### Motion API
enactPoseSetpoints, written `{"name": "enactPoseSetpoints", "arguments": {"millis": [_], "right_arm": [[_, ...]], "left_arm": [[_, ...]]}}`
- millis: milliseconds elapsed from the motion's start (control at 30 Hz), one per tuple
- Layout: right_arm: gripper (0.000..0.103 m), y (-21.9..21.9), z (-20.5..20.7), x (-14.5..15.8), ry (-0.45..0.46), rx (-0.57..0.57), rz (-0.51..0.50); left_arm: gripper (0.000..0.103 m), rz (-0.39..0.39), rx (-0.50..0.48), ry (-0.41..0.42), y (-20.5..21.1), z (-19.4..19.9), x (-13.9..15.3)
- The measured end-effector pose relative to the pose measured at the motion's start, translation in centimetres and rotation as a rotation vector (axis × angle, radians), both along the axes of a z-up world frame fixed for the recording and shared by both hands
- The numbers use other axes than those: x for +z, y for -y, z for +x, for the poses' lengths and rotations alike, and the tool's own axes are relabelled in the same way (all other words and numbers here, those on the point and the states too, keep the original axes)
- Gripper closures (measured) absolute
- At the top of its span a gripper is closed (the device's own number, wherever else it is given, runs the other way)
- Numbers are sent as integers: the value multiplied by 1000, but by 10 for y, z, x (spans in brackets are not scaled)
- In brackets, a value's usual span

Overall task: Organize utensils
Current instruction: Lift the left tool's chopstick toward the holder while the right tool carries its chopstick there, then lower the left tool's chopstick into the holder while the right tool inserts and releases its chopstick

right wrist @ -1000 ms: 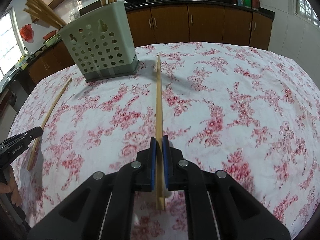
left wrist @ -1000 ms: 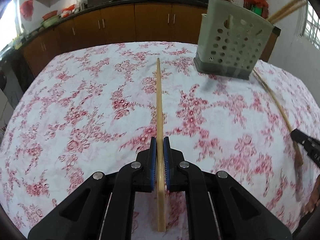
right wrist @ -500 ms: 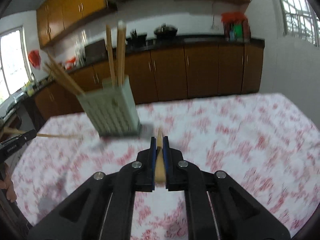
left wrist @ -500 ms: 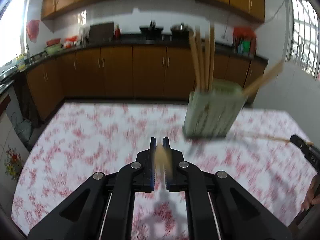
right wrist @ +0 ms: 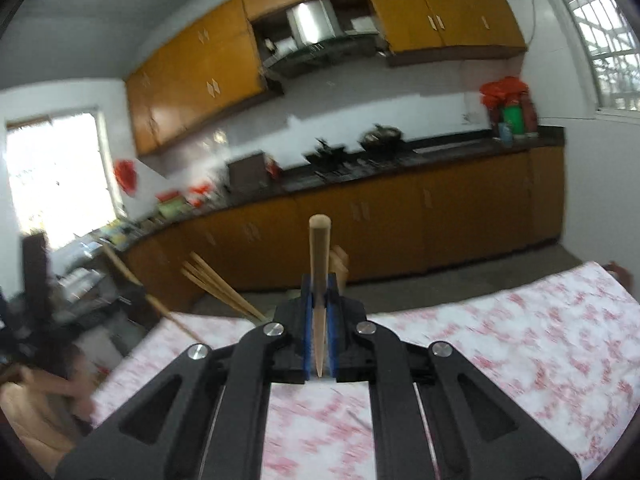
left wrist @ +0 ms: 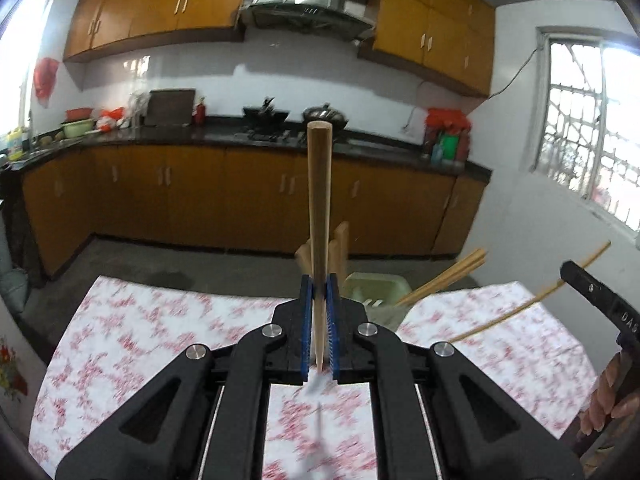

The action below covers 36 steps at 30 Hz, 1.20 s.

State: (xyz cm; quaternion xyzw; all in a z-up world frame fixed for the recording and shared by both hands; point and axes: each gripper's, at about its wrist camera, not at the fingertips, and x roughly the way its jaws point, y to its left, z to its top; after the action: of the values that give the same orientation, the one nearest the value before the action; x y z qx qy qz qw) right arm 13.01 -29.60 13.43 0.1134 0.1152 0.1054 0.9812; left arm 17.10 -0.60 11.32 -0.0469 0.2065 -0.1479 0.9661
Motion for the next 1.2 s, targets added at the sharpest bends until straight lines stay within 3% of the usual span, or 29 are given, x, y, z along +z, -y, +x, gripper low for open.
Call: {"name": "enactPoseSetpoints", "arguments": {"millis": [167,333,467,700,1067,1133,1200], "right_arm": [[95,-18,10,29,100,-26,-53],[95,-40,42,26,98,-48,-133],[95,-47,72,12,45,-57,-160],[95,-43,108,-11,-50,-44,-118],[92,-45,112,-21,-78,-45,-115],[87,-45,111,-19,-74,-49,-114],[73,-42,104,-16,-59,-56,-107]], "left_arm": [[95,-45,-8,125,17,0,28],[95,-33,22,241,37,15,36],[95,-9,36,235,47,31,19],[95,-43,34,104,44,62,-16],[95,-66,2,98,48,64,-15],[95,-60,-5,106,49,61,-14],[95,-63,-3,115,47,59,-10]]}}
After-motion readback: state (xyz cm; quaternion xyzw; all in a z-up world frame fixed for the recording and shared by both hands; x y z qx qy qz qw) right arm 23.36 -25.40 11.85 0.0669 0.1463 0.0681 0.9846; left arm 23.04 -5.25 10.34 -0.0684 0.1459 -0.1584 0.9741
